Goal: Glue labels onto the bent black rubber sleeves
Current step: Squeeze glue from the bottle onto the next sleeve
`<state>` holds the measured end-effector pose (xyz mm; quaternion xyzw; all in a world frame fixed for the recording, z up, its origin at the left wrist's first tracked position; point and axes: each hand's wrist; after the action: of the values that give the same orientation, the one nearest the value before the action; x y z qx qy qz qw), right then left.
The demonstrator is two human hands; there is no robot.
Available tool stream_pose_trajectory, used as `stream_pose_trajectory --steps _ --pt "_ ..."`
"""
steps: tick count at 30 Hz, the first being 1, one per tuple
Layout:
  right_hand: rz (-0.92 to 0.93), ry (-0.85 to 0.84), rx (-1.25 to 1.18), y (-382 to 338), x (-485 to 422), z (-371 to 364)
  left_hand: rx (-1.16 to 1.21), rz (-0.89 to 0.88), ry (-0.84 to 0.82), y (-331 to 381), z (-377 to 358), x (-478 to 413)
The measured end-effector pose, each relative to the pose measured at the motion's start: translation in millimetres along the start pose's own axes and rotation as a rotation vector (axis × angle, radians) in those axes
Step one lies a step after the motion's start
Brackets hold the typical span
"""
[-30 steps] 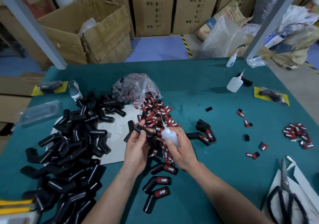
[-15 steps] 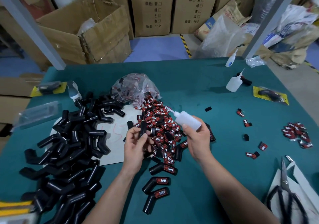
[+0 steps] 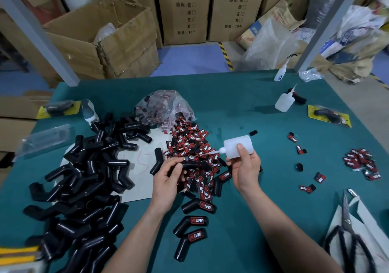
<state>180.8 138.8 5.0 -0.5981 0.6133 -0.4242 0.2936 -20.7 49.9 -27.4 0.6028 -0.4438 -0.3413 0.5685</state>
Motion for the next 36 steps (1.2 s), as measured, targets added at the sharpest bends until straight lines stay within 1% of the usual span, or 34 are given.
stream_pose_trajectory --steps 5,7,11,14,20,33,36 --pt "0.234 0.043 0.274 2 8 3 0.022 0.011 0.006 -2 -2 0" --pt "0.291 0.068 0.377 3 13 2 0.045 0.035 0.033 -2 -5 2" --pt "0.377 0.133 0.464 1 16 4 0.007 -0.007 0.071 -1 -9 7" --pt "0.448 0.150 0.522 -2 18 3 -0.002 -0.023 0.094 -1 -9 7" --pt "0.475 0.118 0.573 -2 20 2 -0.048 -0.055 0.063 -1 -8 8" --pt "0.486 0.091 0.617 -2 20 1 -0.058 -0.057 0.061 0 -8 8" --pt "0.438 0.109 0.583 -1 19 1 -0.055 -0.047 0.077 1 -10 7"
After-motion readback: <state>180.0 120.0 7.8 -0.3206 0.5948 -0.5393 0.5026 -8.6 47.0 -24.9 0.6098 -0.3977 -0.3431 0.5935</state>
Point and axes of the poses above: each hand's wrist, its own x-axis away from the middle knuckle, its own z-axis out of the back of the hand, y = z × x, and after that the axes turned 3 degrees about x, right-handed
